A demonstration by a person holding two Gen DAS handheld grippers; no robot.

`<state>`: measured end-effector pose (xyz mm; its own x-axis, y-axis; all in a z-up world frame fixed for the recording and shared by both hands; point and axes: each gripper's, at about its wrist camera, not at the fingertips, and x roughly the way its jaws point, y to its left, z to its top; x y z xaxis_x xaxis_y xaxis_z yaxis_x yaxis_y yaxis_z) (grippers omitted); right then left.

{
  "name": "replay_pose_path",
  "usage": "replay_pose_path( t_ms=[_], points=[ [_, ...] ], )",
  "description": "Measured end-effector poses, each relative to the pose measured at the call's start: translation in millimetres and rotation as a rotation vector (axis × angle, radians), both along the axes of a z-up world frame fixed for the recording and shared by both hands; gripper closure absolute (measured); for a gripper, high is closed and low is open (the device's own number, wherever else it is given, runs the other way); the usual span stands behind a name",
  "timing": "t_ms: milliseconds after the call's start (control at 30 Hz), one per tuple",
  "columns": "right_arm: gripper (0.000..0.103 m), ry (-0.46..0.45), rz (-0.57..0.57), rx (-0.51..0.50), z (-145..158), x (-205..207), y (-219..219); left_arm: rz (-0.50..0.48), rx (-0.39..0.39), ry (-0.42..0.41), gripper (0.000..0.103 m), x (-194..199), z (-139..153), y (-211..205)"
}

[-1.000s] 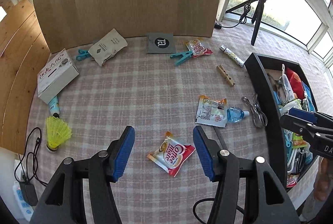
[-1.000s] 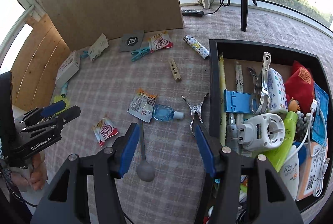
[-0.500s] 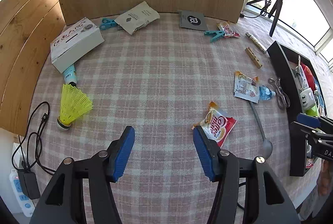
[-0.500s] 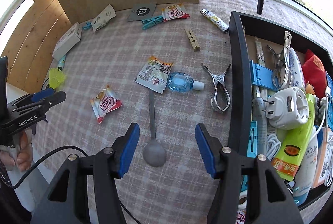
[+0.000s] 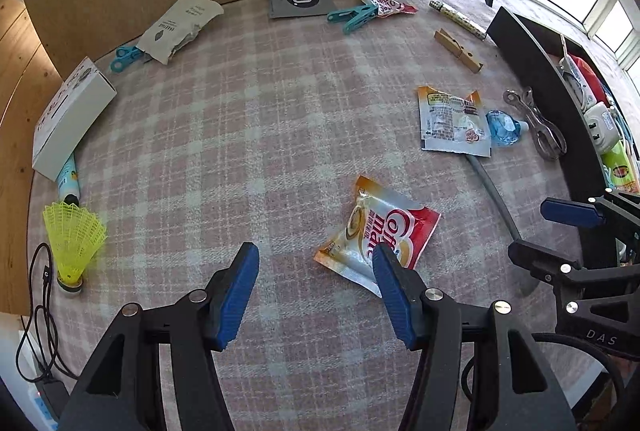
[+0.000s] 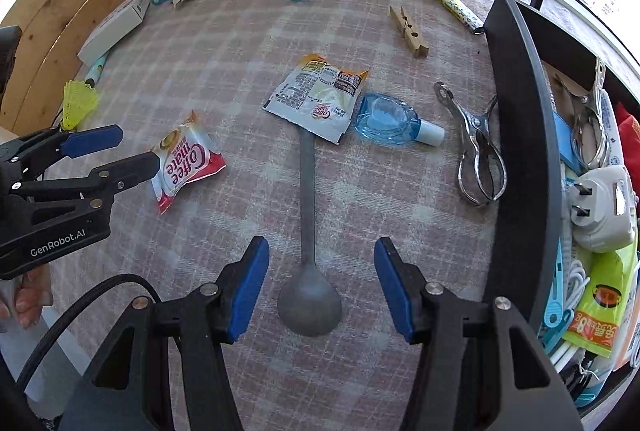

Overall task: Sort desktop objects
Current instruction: 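Lower the right tool over the spoon while the left tool nears the Coffee-mate packet, then grasp the grey spoon with the right tool while the left tool grasps the Coffee-mate packet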

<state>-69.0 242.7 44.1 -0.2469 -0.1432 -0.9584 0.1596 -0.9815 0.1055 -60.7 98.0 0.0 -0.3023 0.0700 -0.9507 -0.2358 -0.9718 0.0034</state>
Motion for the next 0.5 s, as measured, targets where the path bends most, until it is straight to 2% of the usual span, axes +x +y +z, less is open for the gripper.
replay_pose_path(
  t_ms=[133,267,367,400,500],
  points=[
    [0.051,-0.010,0.032,0.029,-6.7,-3.6,-9.8,-0.007,-0.001,-0.003,0.046,-6.6,-4.2,3.5],
    [0.055,0.013,0.079,0.117,-10.2,-4.6,-21.3,-0.027,0.001,-0.012,0.047,-9.8,-8.7,8.1],
    [0.067,0.007,0.091,0.120,-9.1,-7.3,-21.1,-0.041,0.018,-0.028,0.049,-10.5,-13.0,11.5],
    [0.076,0.003,0.096,0.119,-8.6,-8.2,-20.1,-0.041,0.030,-0.030,0.051,-10.5,-13.1,11.7],
    [0.094,-0.011,0.084,0.111,-8.1,-11.3,-12.5,-0.029,0.038,-0.021,0.070,-10.7,-10.1,10.8]
  ],
)
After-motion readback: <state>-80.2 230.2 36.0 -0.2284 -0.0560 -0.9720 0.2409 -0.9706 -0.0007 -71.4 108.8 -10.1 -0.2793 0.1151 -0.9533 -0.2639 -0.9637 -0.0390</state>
